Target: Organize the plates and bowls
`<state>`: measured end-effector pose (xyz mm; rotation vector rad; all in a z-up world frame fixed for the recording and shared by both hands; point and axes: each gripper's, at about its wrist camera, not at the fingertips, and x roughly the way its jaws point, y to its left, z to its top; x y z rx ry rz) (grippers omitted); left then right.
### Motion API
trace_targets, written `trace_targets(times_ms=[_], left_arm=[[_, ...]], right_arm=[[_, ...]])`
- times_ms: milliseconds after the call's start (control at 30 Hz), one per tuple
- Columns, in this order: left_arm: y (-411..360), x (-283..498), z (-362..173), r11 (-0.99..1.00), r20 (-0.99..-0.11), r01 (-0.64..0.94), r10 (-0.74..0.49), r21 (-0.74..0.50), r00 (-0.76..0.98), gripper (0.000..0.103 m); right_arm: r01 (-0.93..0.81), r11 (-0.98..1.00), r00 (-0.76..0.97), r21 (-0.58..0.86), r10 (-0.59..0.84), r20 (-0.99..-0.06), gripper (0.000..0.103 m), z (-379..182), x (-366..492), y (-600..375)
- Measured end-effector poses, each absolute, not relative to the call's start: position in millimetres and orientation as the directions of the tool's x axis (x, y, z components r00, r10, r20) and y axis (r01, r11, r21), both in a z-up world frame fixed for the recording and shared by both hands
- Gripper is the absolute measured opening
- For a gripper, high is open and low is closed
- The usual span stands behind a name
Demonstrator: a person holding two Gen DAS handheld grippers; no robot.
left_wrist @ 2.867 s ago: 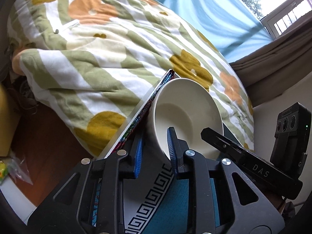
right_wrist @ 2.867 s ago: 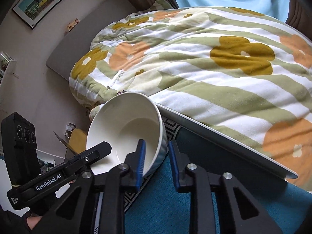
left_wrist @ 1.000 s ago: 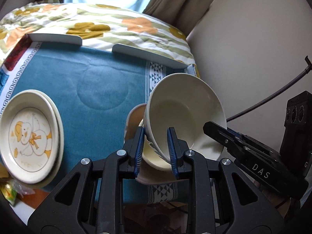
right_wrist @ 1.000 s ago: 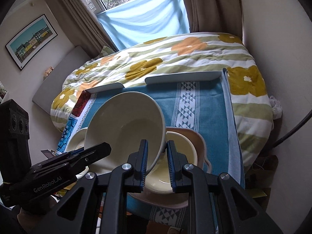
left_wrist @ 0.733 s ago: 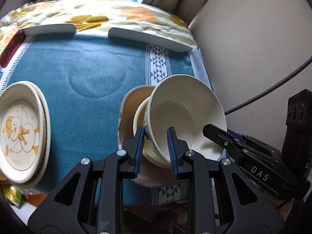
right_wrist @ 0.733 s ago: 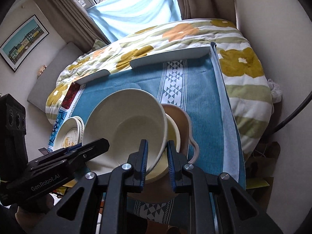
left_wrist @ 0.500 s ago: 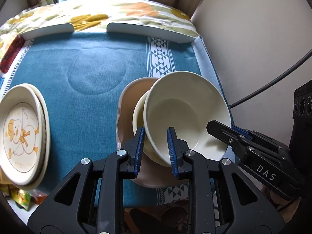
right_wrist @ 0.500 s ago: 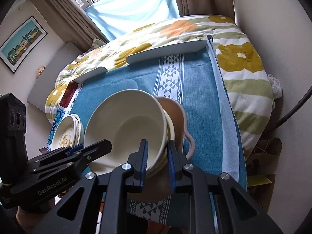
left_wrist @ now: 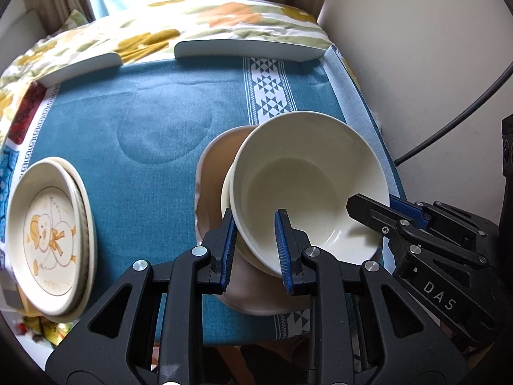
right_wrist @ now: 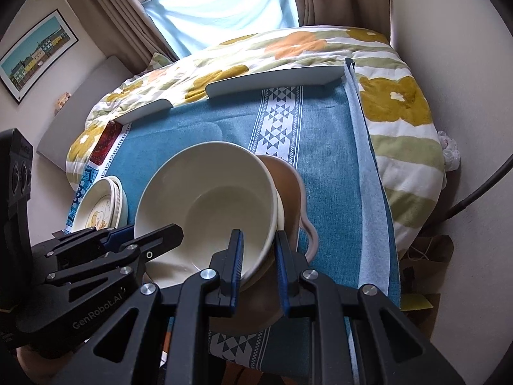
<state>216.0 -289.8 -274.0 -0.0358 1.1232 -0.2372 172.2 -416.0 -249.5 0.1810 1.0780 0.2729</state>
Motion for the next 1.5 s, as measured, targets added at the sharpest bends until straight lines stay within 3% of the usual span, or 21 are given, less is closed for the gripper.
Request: trace_targets(times_ms=[767,1067,1100,1133,1167,1200,1233,1267,1300,1500], left_arm=[[-289,221,-270,0.975,-0.901,0.188,-0.186,-0.120,0.392,0.021],[-254,208,-176,0.968,-0.794,0.184,-0.247,-0.172,0.556,0.022],[-251,207,-169,0.969,-0.792,0.187,-0.240,-0.162,0.562,0.022],[-249,205,-164,0.970,-0.793,0.193,-0.235,-0.151,0.563,0.023],[-248,204,-160,0.971,-0.796,0.200,-0.225,-0.134,0.562,0.032],[-247,201,-156,0.972,-0.797,0.205,-0.211,-0.112,0.566,0.059],[-244,198,-154,0.974,-0.789,0.205,-0.201,-0.098,0.580,0.076],[-241,192,-150,0.977,-0.767,0.199,-0.188,-0.081,0.613,0.098],[-238,185,-147,0.979,-0.744,0.193,-0.171,-0.058,0.645,0.103],[-232,181,-158,0.948,-0.795,0.317,-0.165,0.036,0.584,0.103]], right_arm=[[-0.101,0.956,0.433,0.274,0.290,-0.853,0.018,-242,172,-416],[-0.180,0.951,0.549,0.251,0.309,-0.777,0.018,-160,155,-423],[-0.192,0.951,0.567,0.240,0.308,-0.764,0.020,-150,152,-424],[-0.202,0.951,0.586,0.235,0.310,-0.749,0.031,-142,149,-425],[-0.214,0.948,0.605,0.235,0.317,-0.730,0.044,-134,145,-427],[-0.225,0.945,0.617,0.237,0.327,-0.716,0.076,-128,142,-429],[-0.238,0.942,0.630,0.239,0.337,-0.700,0.099,-123,139,-431],[-0.243,0.941,0.640,0.235,0.338,-0.690,0.101,-119,136,-433],[-0.242,0.943,0.644,0.227,0.331,-0.689,0.101,-118,134,-433],[-0.233,0.967,0.582,0.103,0.224,-0.782,0.101,-132,132,-432]])
